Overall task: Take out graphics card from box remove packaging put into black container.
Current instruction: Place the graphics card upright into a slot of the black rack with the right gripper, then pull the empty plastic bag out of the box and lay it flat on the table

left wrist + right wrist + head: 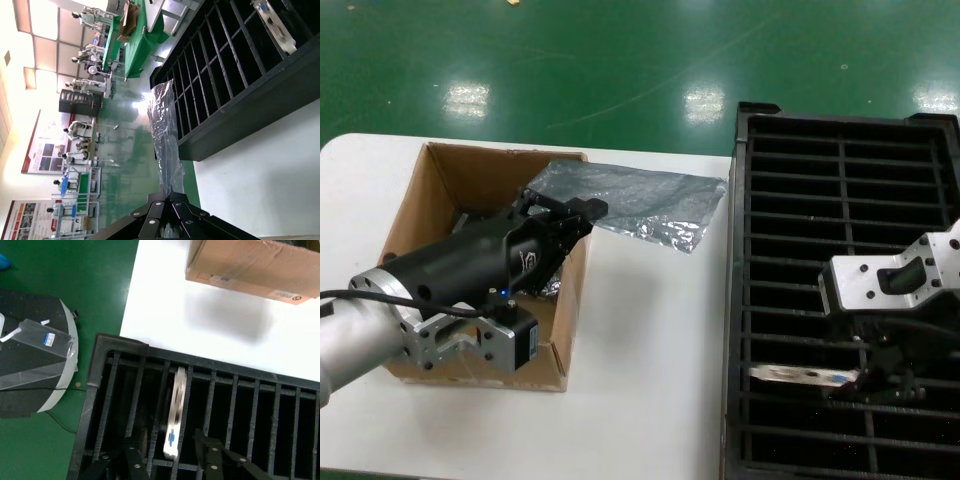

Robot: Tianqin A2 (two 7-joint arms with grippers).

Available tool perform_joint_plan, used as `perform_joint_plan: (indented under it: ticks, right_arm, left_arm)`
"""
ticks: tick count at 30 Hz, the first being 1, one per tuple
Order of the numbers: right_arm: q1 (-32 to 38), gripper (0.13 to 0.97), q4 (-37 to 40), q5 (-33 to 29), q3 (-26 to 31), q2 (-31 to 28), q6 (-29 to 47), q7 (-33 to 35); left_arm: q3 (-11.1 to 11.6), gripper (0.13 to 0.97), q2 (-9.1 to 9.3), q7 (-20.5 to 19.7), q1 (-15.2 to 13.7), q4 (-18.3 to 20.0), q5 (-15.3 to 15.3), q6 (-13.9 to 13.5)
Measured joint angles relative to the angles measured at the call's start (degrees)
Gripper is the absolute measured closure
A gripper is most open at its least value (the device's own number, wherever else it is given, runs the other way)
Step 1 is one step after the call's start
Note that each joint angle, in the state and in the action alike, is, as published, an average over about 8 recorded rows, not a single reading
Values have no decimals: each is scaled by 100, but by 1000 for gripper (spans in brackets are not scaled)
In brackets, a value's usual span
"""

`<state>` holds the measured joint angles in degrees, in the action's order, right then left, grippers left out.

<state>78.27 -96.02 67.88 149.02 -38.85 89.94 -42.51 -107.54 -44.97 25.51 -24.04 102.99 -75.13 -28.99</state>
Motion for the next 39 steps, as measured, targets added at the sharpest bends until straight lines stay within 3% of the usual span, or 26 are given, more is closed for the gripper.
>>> perform_joint_plan:
  ticks: [5, 10, 19, 23, 32, 39]
  right_arm:
    - [-141, 722, -162, 69, -236, -175, -14, 104]
    - [-694, 621, -395, 48, -856, -564, -336, 336]
    - [-2639, 410, -643, 53, -2428, -1540, -2169, 735]
    - [-3454, 410, -598, 198, -3101, -1875, -2924, 826]
    - [-4762, 250, -113, 1393, -4416, -2199, -3784, 1450]
    - [-5041, 168, 639, 2233, -4937, -1986, -3884, 1601]
  left_arm:
    - [0, 958, 0, 0, 0, 0, 0, 0]
    - [0, 958, 0, 0, 0, 0, 0, 0]
    - [0, 958, 0, 0, 0, 0, 0, 0]
    - [0, 958, 0, 0, 0, 0, 0, 0]
    - [0, 958, 0, 0, 0, 0, 0, 0]
    - [0, 958, 0, 0, 0, 0, 0, 0]
